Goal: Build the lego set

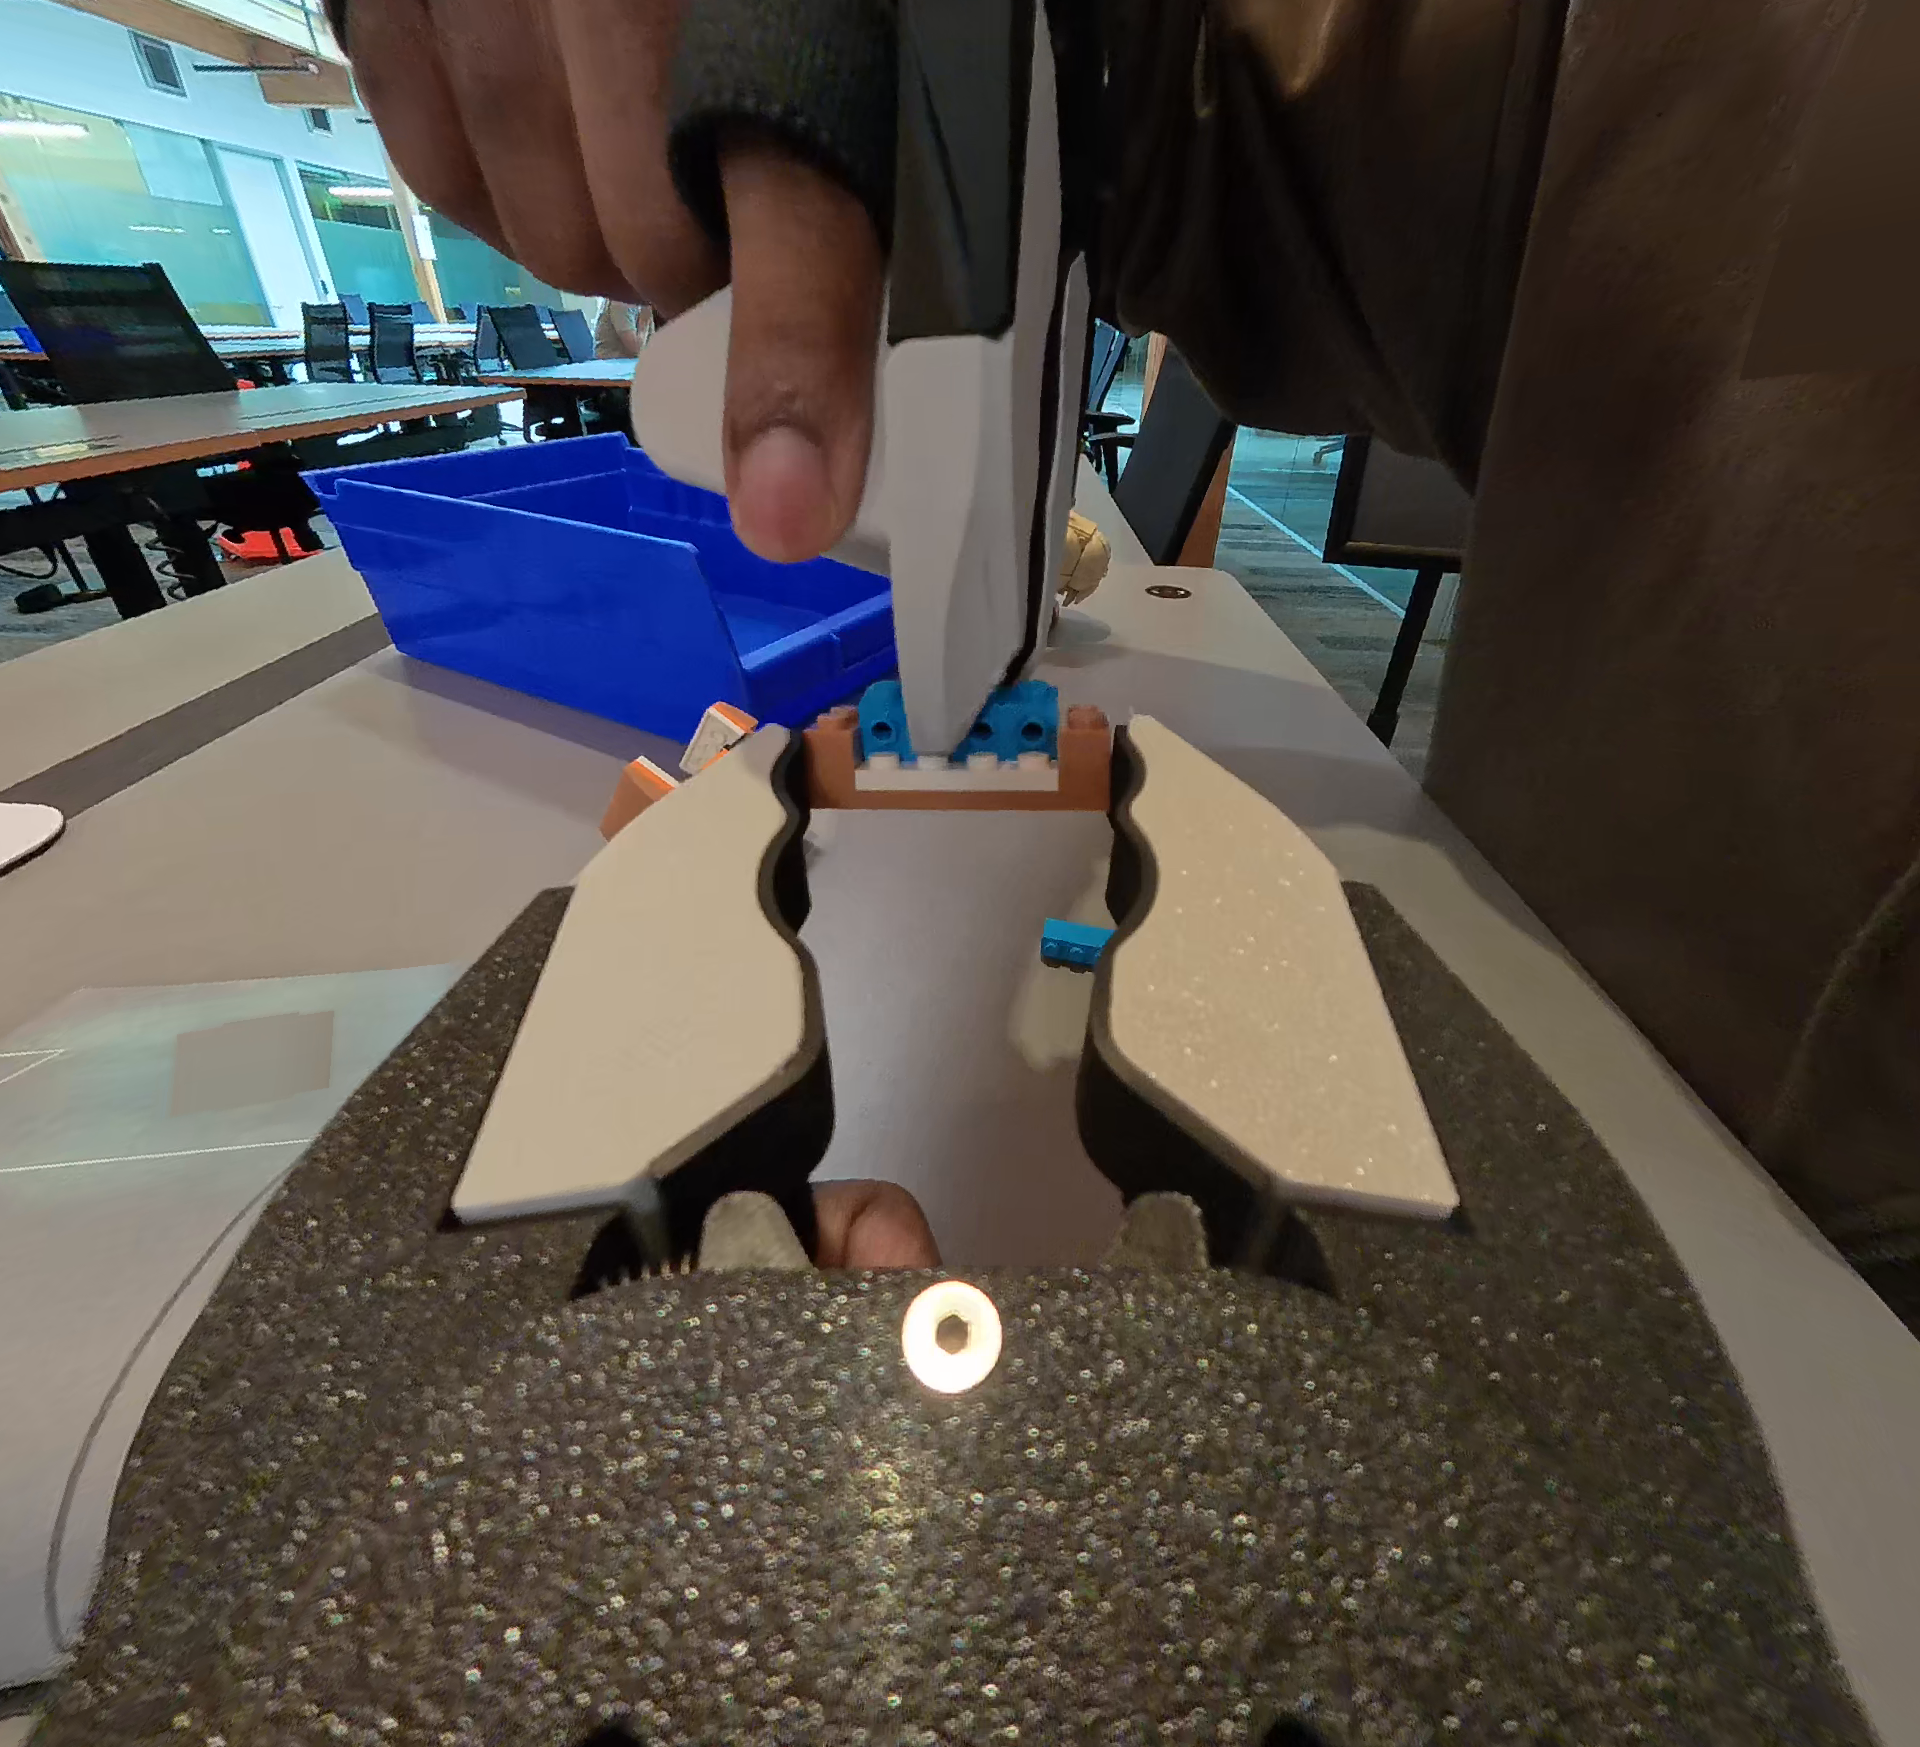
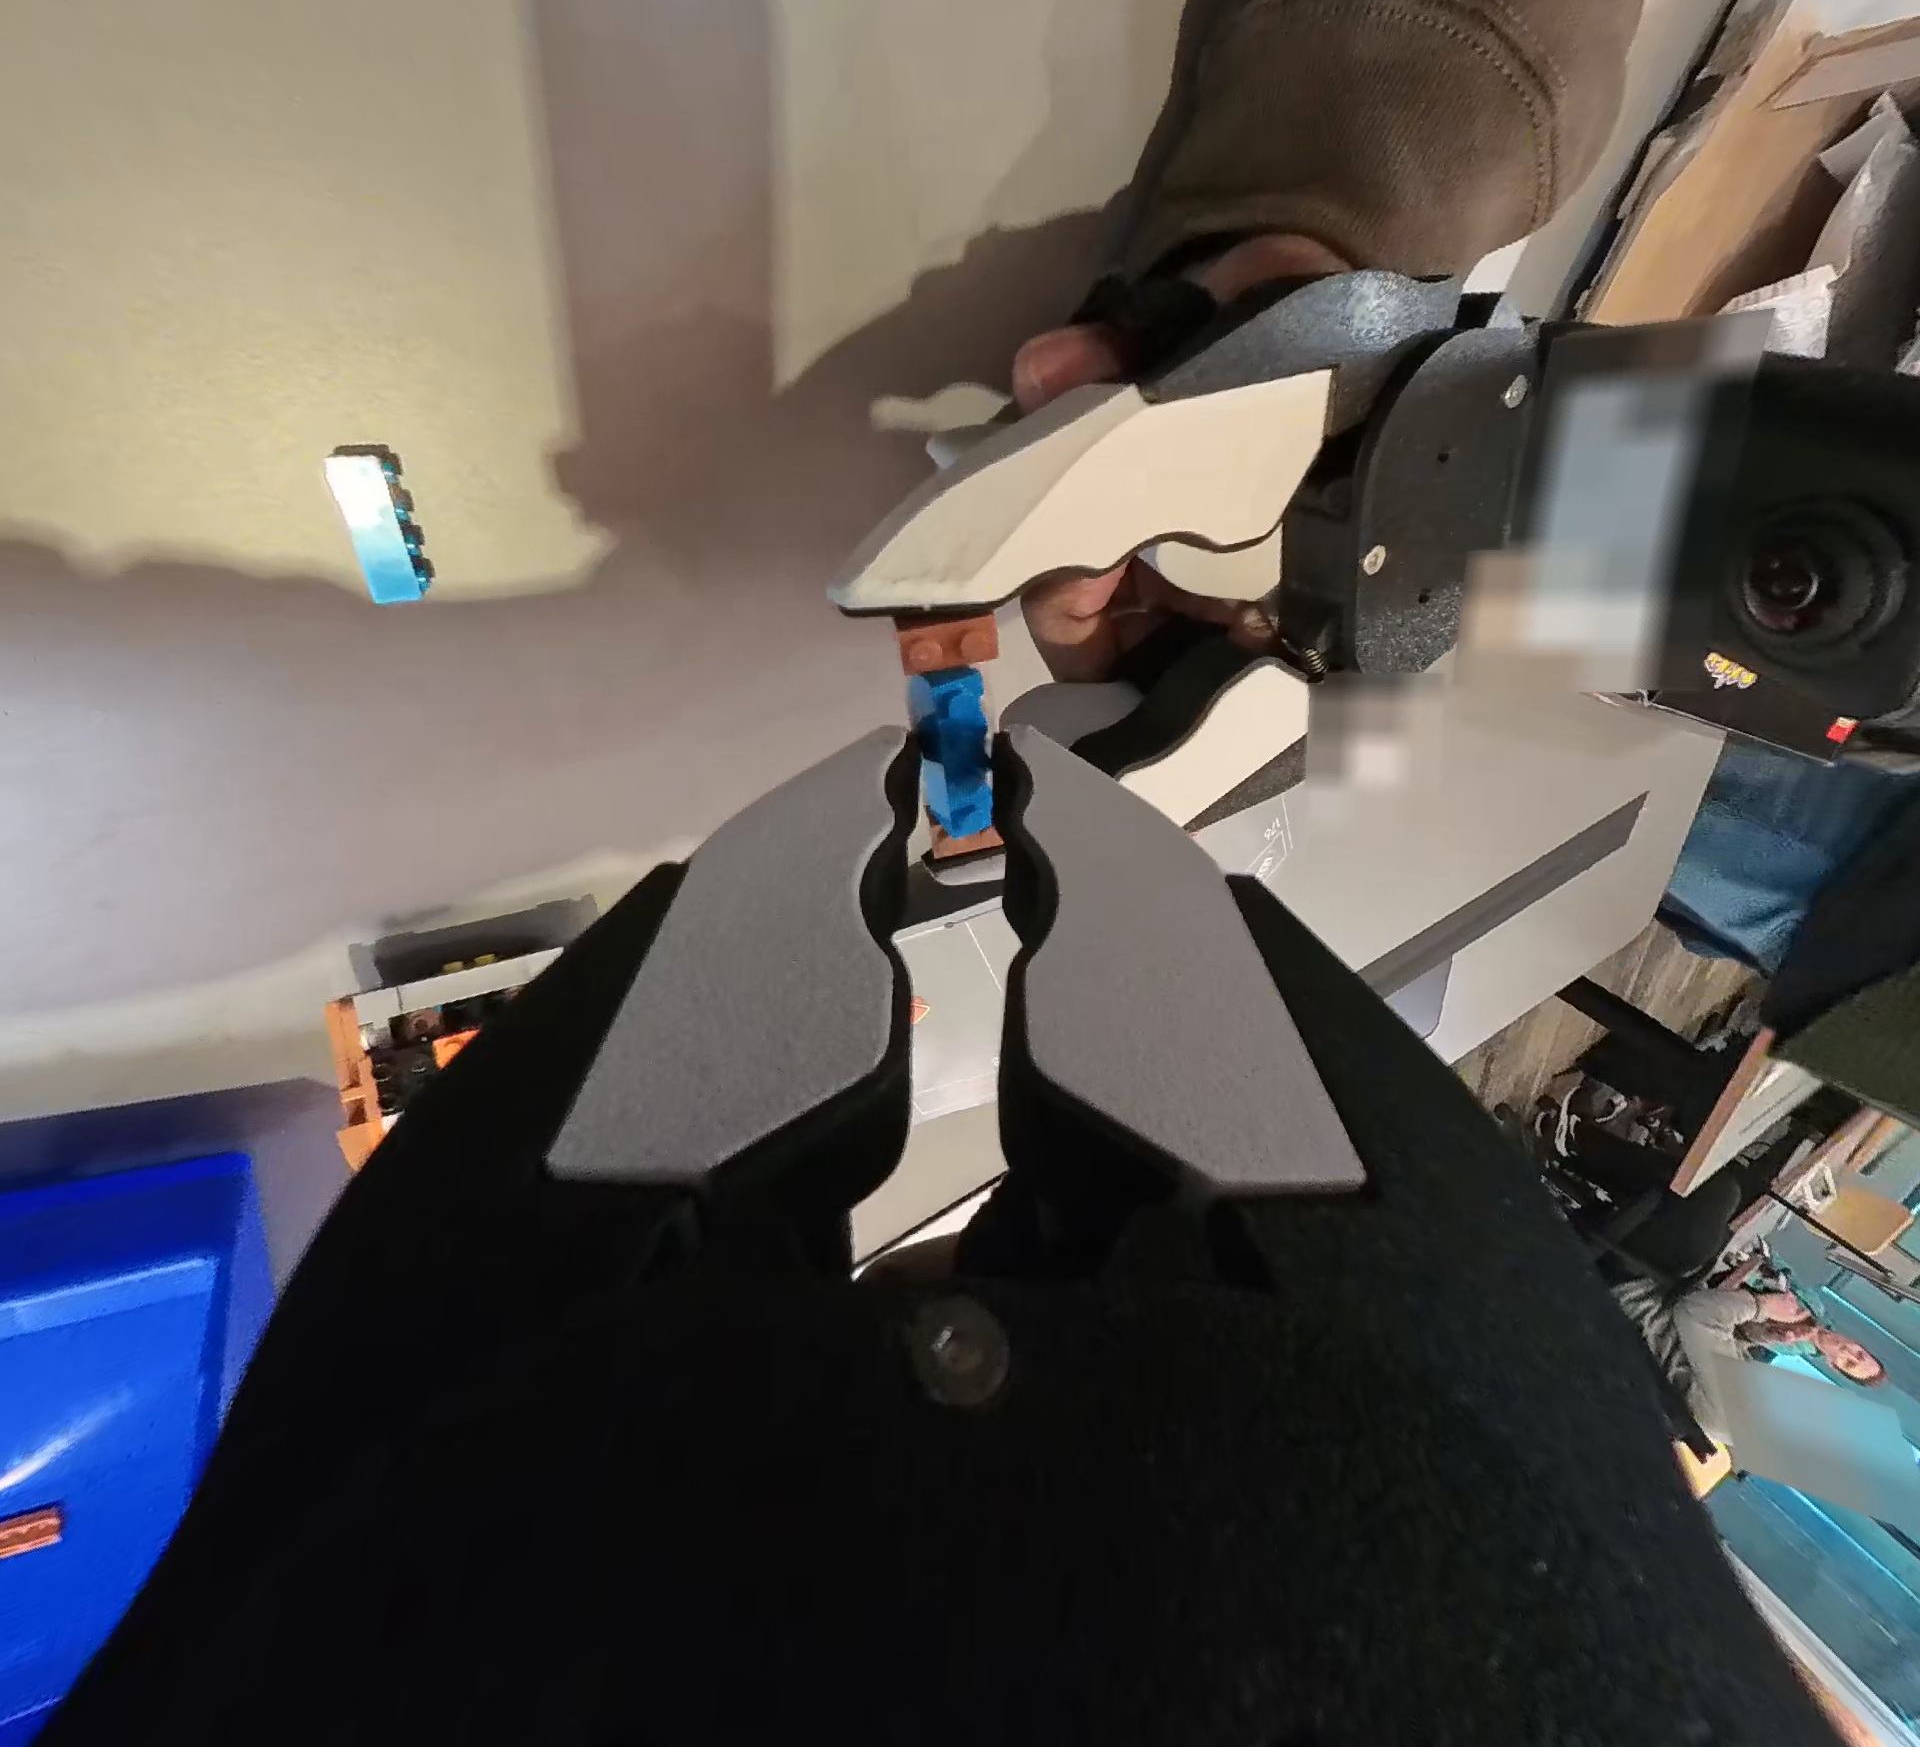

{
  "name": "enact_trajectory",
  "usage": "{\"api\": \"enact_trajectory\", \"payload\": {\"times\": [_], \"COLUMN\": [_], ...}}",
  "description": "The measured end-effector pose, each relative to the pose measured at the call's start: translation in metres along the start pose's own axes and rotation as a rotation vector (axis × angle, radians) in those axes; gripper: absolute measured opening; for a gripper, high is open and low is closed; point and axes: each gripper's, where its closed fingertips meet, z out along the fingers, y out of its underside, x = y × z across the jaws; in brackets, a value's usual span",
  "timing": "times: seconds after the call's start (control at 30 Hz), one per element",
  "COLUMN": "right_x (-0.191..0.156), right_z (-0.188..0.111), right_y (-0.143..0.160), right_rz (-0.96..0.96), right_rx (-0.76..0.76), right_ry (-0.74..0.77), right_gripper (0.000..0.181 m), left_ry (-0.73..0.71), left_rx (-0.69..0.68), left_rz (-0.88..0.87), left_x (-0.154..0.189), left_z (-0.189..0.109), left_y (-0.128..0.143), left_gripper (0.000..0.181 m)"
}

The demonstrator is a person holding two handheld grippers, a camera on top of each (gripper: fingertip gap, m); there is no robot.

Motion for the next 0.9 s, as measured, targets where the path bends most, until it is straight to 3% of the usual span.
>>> {"api": "enact_trajectory", "payload": {"times": [0.3,0.5,0.9], "right_x": [0.001,0.002,0.003], "right_z": [-0.004,-0.015,-0.007], "right_y": [0.004,0.002,-0.004], "right_rz": [0.012,0.013,-0.029], "right_rx": [-0.028,-0.025,-0.032], "right_ry": [0.006,-0.048,-0.108], "right_gripper": [0.028,0.022,0.012], "left_ry": [0.026,0.025,0.026], "left_rx": [0.058,0.056,0.047], "left_rz": [-0.038,-0.038,-0.032], "left_x": [0.003,0.002,0.003], "left_z": [-0.002,-0.002,-0.002], "left_y": [-0.007,-0.006,-0.006], "left_gripper": [0.056,0.056,0.056]}}
